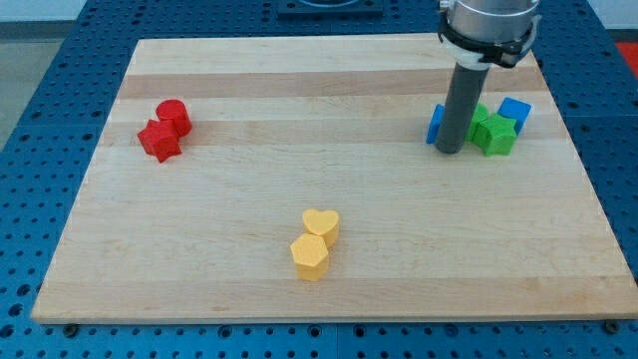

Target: Push the blue triangle to the center of the board

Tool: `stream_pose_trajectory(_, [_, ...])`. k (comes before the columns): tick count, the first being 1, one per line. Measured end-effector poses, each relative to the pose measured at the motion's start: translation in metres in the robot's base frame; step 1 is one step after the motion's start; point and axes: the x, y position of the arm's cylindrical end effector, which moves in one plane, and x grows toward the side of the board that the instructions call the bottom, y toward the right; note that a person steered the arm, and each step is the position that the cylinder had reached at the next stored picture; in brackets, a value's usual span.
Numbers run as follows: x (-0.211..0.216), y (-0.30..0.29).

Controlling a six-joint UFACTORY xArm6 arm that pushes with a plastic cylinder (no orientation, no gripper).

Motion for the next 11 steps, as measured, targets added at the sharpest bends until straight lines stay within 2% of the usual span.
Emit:
stream_pose_trajectory(6, [-0.13, -0.008])
stream_pose_trajectory(11, [-0.15, -0.115])
